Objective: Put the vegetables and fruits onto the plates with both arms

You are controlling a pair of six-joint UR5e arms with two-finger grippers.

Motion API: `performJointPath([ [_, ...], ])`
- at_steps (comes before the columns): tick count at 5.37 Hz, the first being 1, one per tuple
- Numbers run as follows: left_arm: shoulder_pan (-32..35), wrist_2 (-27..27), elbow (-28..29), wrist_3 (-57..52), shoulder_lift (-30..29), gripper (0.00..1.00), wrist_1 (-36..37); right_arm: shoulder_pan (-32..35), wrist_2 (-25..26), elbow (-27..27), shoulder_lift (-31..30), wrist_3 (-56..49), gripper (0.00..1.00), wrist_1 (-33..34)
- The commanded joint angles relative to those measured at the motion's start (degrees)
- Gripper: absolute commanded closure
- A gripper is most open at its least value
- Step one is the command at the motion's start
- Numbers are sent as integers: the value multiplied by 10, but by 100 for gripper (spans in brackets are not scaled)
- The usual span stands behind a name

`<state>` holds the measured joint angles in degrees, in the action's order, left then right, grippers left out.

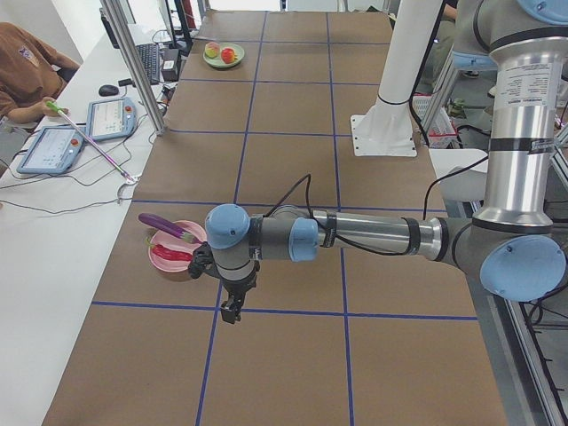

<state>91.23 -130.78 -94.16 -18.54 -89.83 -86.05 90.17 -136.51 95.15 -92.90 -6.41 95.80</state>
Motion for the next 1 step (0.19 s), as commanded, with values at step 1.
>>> performJointPath([
  [1, 0, 1, 0, 0, 0, 0, 0, 0, -1, 0, 1, 0, 0, 0],
])
